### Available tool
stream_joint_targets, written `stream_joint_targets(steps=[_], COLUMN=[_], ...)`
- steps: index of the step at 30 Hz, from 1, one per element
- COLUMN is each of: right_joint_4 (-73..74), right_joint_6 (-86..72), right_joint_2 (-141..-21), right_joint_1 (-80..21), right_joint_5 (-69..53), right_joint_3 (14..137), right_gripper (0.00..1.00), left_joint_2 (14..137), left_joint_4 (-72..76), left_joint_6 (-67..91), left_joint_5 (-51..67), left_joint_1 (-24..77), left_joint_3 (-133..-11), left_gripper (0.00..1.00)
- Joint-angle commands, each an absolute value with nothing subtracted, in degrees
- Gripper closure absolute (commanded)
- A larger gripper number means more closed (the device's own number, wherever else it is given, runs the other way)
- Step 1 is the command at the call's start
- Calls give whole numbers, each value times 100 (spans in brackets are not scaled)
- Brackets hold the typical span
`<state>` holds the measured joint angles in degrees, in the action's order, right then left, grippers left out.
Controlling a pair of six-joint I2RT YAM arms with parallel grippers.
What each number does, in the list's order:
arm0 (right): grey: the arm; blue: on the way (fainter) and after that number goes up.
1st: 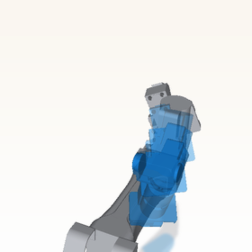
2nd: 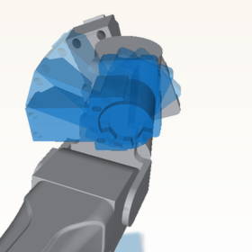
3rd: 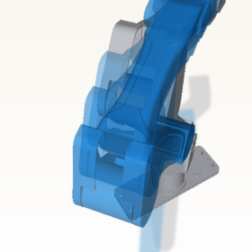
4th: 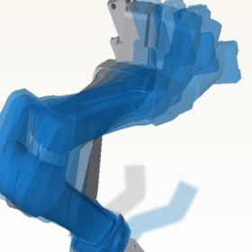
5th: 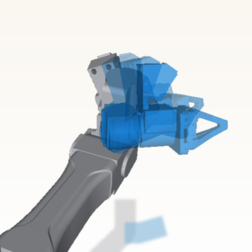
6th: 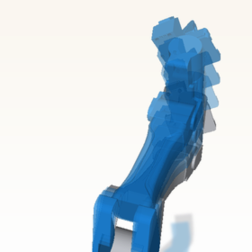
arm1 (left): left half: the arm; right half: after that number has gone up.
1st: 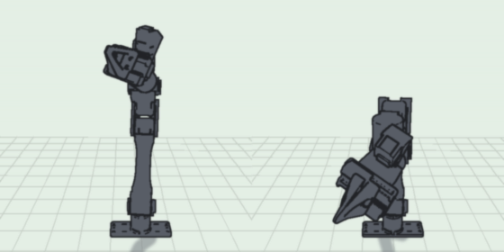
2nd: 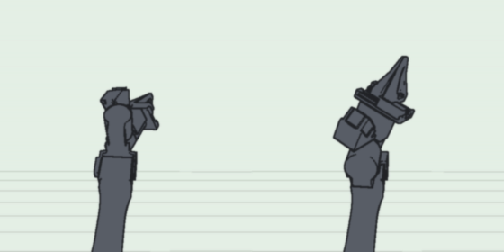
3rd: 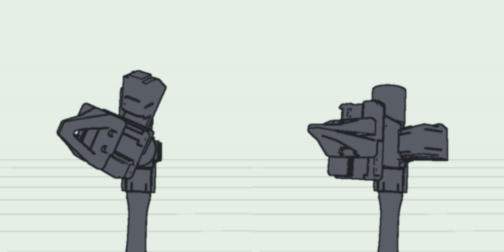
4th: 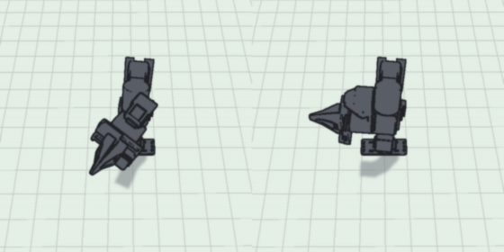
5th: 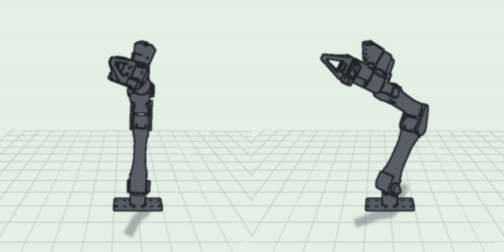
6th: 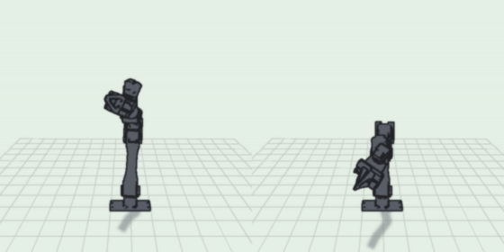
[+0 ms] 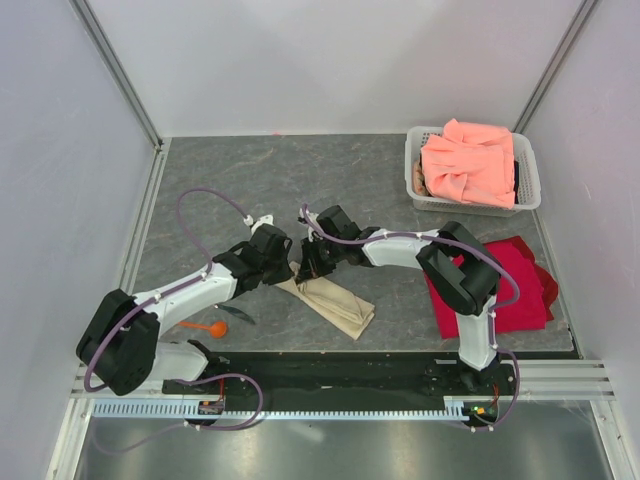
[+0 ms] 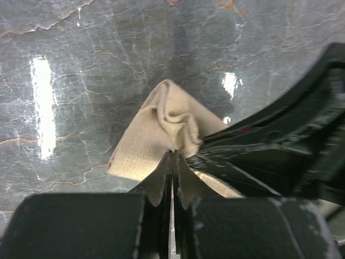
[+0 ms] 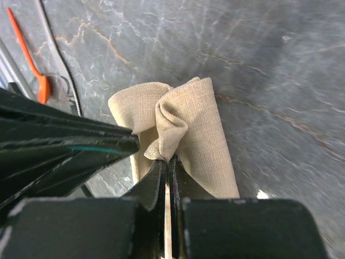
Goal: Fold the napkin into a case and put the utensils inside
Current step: Stuff the top corner of the smaller-rectangle-folded napkin into the folded napkin.
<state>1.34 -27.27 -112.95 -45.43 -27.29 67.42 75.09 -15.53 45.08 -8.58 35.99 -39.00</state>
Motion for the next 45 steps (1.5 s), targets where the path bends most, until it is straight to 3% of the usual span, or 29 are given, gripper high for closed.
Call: stream_joint_targets(steps=[1,7,8,11,18,30,38,45], right_joint_4=[-219,-545,-519,-414,-106,130,97,-237], right_joint_6=[-3013,-3235,-3191,-3112,-2892,-2716,-2759,-2944], right_joint_2=[-11583,-11664,-11602,-11400,-11145,-10863,-11179,-11364], right_joint_1=[-4684,-4702,-4667,-4588,-4447,-4316,-4245,-4306], right_joint_5=[-3251,-3331,-3288,-3287,-3322,-3314,-3357,-3507], right_joint_3=[6803,6741,6724,6627,6574,6609,6978,7128], right_gripper=[100,97,89,77,73,54,55,70], left_joint_2=[7391,7444,7436,7392,7216,7207,7111,7137], left_joint_4=[-1239,-1274,-1301,-1318,-1345,-1371,-1397,-1397], left_joint_6=[4676,4729,4720,4720,4711,4702,4693,4702], left_joint_5=[-782,-747,-764,-817,-826,-809,-844,-800], left_joint_1=[3551,3551,3551,3533,3480,3463,3463,3472], left_joint_3=[-3946,-3920,-3920,-3841,-3709,-3700,-3691,-3709], left_gripper=[98,98,98,98,98,98,98,98])
